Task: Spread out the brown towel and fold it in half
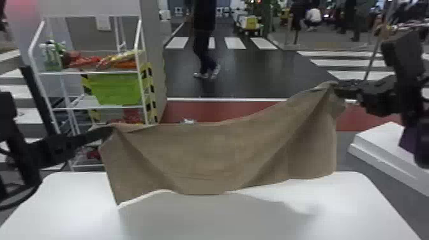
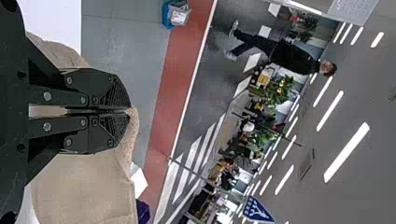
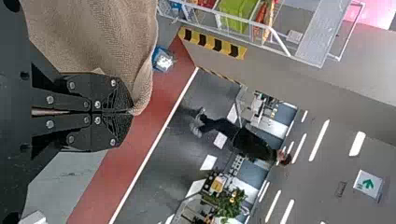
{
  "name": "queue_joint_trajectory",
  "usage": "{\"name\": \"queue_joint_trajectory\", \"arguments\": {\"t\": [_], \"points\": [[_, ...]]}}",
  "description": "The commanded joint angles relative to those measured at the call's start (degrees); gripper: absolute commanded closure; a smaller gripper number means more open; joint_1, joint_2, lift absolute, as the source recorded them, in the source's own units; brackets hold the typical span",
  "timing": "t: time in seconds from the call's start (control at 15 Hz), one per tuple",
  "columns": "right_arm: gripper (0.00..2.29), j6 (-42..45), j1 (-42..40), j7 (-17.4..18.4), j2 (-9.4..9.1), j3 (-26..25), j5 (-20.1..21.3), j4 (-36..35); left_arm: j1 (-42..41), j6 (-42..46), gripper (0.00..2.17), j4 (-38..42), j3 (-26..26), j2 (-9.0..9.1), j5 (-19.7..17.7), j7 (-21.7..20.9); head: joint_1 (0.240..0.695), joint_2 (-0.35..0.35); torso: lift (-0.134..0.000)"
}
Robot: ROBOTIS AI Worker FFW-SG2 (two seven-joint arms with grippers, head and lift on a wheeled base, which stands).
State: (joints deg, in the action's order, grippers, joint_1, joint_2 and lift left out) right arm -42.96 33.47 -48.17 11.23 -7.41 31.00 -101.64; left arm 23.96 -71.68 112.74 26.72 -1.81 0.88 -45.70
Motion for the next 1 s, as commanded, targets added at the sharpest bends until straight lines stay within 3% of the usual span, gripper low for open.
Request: {"name": "queue_joint_trajectory", "arguments": {"t": [0.0, 0.2, 0.4, 0.67, 0.73, 0.8, 0.93], "points": [[1.3, 1.5, 2.0, 1.1, 0.02, -0.4, -0.1, 3.0, 1.4, 0.0, 1.08, -1.3, 0.0, -0.39, -0.2, 0.0, 0.404, -0.016, -0.124], [1.3, 2.2, 2.0, 1.1, 0.2, -2.3, -0.8, 4.1, 0.2, -0.2, 1.08, -0.4, 0.7, -0.56, -1.3, -0.4, 0.386, -0.025, -0.124], [1.3, 2.2, -8.1, -1.1, 2.31, -3.1, -3.5, -3.0, -7.3, -0.4, 1.08, 5.1, 4.7, -0.56, -5.4, -1.5, 0.397, -0.032, -0.124], [1.3, 10.8, -25.2, -4.3, 4.77, -4.9, -5.3, -11.1, -21.2, 0.4, 1.08, 15.3, 9.4, -0.56, -7.5, -9.3, 0.511, -0.016, -0.124], [1.3, 13.1, -29.4, -4.7, 5.38, -6.3, -5.9, -12.2, -25.3, 2.3, 1.08, 16.9, 10.3, -0.56, -8.5, -10.2, 0.538, -0.013, -0.124], [1.3, 14.7, -32.9, -5.4, 5.82, -6.6, -6.0, -12.4, -28.5, 4.4, 1.08, 18.2, 11.2, -0.39, -9.8, -11.0, 0.6, -0.006, -0.124], [1.3, 18.9, -38.7, -6.3, 6.35, -6.8, -6.3, -12.5, -34.6, 14.6, 1.08, 17.9, 11.3, 0.58, -10.0, -13.0, 0.667, -0.003, -0.124]]}}
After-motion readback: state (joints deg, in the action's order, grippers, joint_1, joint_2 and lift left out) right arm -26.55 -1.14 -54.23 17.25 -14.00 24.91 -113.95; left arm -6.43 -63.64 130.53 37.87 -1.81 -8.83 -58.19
